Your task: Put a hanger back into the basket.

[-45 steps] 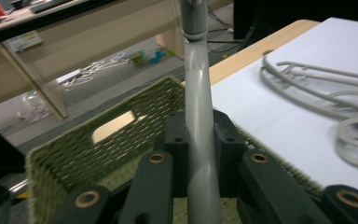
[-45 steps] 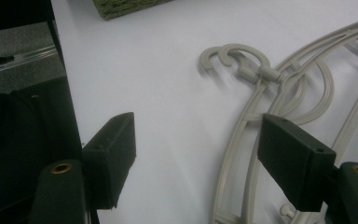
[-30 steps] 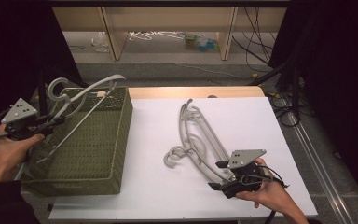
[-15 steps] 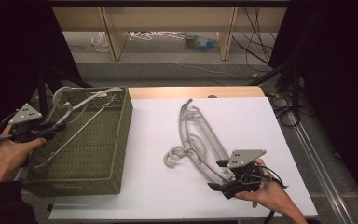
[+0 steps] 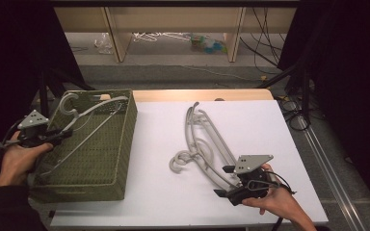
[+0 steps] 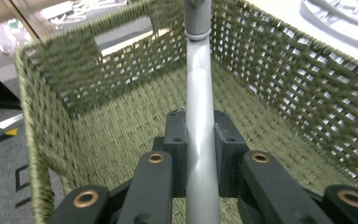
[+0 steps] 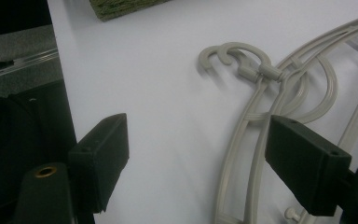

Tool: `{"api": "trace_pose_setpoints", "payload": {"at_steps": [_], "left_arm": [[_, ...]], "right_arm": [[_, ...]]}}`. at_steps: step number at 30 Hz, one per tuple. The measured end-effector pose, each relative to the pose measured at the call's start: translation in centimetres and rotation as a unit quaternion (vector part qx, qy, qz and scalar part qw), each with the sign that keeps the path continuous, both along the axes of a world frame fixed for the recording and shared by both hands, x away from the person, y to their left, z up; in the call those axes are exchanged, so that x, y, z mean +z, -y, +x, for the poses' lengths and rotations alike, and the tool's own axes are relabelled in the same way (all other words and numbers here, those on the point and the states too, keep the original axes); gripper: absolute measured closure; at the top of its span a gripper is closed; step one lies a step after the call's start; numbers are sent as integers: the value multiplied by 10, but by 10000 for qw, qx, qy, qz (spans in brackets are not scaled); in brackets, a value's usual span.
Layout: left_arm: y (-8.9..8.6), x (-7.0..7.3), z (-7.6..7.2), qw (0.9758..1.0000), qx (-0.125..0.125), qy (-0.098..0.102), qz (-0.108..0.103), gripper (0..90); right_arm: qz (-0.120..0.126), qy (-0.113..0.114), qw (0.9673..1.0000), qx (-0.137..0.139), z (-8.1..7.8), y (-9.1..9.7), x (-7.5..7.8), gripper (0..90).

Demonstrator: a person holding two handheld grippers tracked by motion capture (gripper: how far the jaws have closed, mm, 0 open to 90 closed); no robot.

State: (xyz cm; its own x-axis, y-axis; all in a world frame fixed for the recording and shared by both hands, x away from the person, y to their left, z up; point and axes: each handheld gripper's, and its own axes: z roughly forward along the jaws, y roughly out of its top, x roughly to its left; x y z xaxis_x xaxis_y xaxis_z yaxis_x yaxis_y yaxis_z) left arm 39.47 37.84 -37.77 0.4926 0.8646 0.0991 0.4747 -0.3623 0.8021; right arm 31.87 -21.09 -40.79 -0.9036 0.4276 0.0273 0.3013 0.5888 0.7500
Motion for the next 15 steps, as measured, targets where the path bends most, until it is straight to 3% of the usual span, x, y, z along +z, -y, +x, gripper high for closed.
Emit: {"api": "trace_pose_setpoints", "payload": {"at_steps": [3, 4, 5, 6, 7, 12, 15], "left_arm": [[1, -11, 5, 9984, 57, -432, 356, 784], [5, -18, 8, 9986, 120, -440, 273, 784], [3, -19, 10, 9981, -51, -465, 403, 785], [2, -21, 12, 9983, -124, -431, 359, 785], [2, -23, 10, 9985, 53, -463, 279, 784], [-4, -35, 12, 9976, 296, -583, 242, 757], [-7, -39, 14, 9963, 416, -676, 324, 727]], "right_arm": [[-15, -14, 10000, 25, 0, -1, -1, 228], [-23, -15, 10000, 33, 0, -1, -1, 228], [-21, -16, 10000, 53, 0, -1, -1, 229], [-17, -16, 10000, 56, 0, -1, -1, 229], [-21, -15, 10000, 46, 0, -1, -1, 229], [-27, -25, 10000, 38, 0, -2, -2, 229], [-28, -45, 10000, 77, 0, -2, -3, 230]]}}
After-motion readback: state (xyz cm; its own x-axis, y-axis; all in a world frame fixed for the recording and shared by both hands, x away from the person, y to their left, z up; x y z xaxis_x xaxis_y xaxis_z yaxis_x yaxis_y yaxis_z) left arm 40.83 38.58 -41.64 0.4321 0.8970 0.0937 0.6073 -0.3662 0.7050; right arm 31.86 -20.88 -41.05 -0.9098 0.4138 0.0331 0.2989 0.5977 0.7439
